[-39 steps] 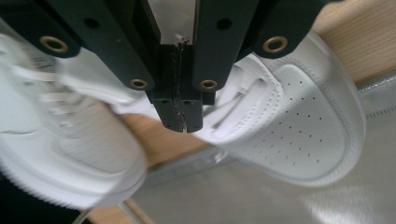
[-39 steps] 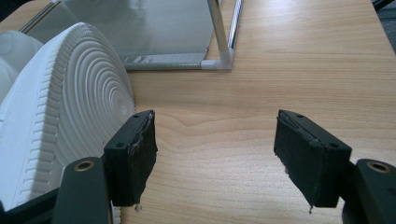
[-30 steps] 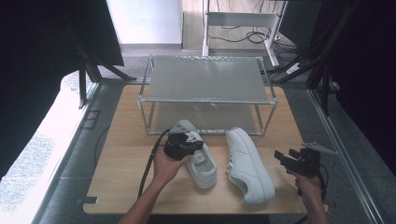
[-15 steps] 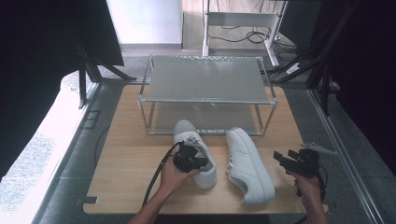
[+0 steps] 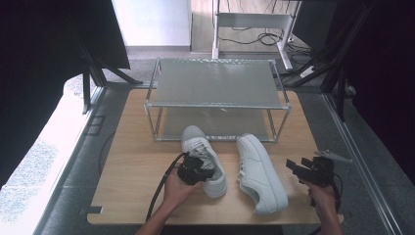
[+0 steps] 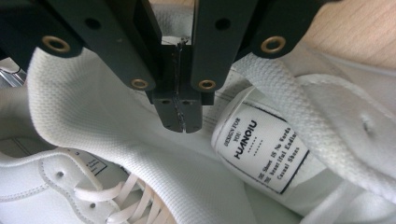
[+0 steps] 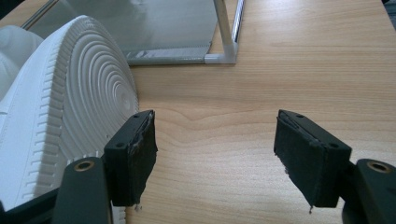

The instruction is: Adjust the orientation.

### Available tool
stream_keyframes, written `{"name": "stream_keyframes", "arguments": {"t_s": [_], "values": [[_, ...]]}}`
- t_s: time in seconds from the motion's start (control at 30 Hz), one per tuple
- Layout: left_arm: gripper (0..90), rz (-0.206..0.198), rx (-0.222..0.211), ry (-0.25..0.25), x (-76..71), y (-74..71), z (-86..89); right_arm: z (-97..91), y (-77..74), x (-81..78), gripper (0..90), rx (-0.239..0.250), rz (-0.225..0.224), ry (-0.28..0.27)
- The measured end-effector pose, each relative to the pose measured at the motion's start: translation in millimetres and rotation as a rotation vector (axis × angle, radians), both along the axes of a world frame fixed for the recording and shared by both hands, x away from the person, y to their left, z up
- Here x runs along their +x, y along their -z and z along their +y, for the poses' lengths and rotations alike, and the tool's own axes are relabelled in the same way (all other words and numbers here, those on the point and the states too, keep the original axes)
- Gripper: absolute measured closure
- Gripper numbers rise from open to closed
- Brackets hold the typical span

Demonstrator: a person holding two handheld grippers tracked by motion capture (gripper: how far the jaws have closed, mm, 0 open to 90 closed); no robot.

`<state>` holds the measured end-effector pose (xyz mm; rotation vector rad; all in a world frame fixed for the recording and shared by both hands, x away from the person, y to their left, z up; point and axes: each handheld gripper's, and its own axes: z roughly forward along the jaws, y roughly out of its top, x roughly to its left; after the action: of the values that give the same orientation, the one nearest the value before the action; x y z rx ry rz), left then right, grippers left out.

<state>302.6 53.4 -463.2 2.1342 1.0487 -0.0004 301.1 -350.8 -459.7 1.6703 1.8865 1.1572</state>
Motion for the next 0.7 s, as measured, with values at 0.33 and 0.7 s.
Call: {"name": "stream_keyframes", "arguments": {"t_s": [0.33,0.7], "values": [[90.0,-0.010,0.003,-0.017,-11.3,0.7,17.2,-4.4,0.8,-0.1,30.1,0.011,0.005,0.022],[90.0,-0.003,0.000,-0.028,-7.3,-1.1,13.4,-0.7,1.4,-0.1,30.1,0.005,0.014,0.016]]}}
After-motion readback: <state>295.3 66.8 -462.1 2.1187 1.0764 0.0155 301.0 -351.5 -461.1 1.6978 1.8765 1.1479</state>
